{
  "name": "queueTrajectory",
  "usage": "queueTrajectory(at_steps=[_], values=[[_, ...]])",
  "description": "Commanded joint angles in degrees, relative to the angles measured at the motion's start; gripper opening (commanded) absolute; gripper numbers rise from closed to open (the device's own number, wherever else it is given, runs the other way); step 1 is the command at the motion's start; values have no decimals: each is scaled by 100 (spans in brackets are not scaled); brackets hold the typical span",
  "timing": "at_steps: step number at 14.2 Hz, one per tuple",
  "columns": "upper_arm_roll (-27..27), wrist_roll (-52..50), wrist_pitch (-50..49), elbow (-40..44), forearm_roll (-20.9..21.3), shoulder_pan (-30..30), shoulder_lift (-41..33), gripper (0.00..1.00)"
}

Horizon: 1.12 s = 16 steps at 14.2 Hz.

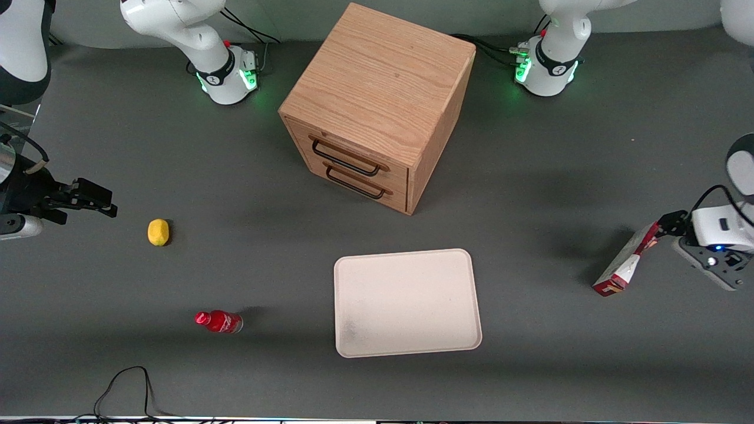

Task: Place red cookie box on tray
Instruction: 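Lower the open left gripper over the red cookie box and close on it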

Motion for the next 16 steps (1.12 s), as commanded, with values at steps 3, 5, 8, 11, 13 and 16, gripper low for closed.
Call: queueTrajectory(at_steps=[3, 5, 8, 11, 13, 16], values=[[-1, 109, 1236, -689, 52, 26, 245, 100], [8, 109, 1465, -697, 52, 26, 473, 100], [8, 109, 1764, -689, 52, 87, 781, 100], [8, 109, 1888, -680, 44, 87, 887, 96], [8, 56, 1844, -671, 0, 79, 879, 64], [8, 21, 1800, -662, 0, 61, 870, 12]])
